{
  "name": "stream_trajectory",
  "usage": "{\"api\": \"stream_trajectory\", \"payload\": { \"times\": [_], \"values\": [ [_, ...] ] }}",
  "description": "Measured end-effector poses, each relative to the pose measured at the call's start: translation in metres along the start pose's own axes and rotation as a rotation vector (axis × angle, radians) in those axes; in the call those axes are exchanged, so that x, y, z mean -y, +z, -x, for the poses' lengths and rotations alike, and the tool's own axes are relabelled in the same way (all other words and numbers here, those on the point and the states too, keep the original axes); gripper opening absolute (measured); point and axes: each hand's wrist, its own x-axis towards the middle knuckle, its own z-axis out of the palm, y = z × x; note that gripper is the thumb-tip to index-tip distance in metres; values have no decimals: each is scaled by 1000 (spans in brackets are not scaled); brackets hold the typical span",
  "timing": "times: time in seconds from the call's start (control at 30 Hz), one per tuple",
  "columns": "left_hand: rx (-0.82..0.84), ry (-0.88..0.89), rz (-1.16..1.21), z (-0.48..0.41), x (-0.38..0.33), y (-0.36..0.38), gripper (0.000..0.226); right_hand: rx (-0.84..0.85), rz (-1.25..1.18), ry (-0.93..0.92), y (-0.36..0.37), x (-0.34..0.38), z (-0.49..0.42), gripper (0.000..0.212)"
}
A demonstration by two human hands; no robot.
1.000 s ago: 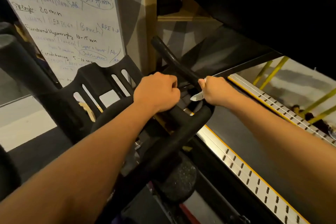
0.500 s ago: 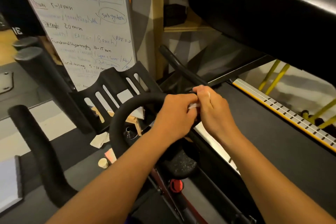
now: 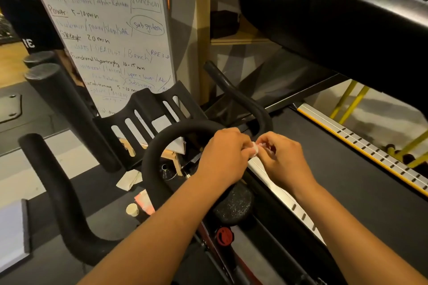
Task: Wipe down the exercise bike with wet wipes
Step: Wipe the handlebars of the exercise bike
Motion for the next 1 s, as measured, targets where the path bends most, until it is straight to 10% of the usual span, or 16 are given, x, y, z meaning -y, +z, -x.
{"api": "stream_trajectory", "payload": {
  "times": [0.37,0.7,1.0],
  "values": [
    [93,34,-245,-44,3,-5,19,112,433,157,-1,12,-43,7],
    [57,22,-469,-16,59,-53,28,263,424,-180,20,65,-62,9],
    [-15,-117,-205,-23,47,-24,13,438,414,-206,13,57,-105,12]
  ]
}}
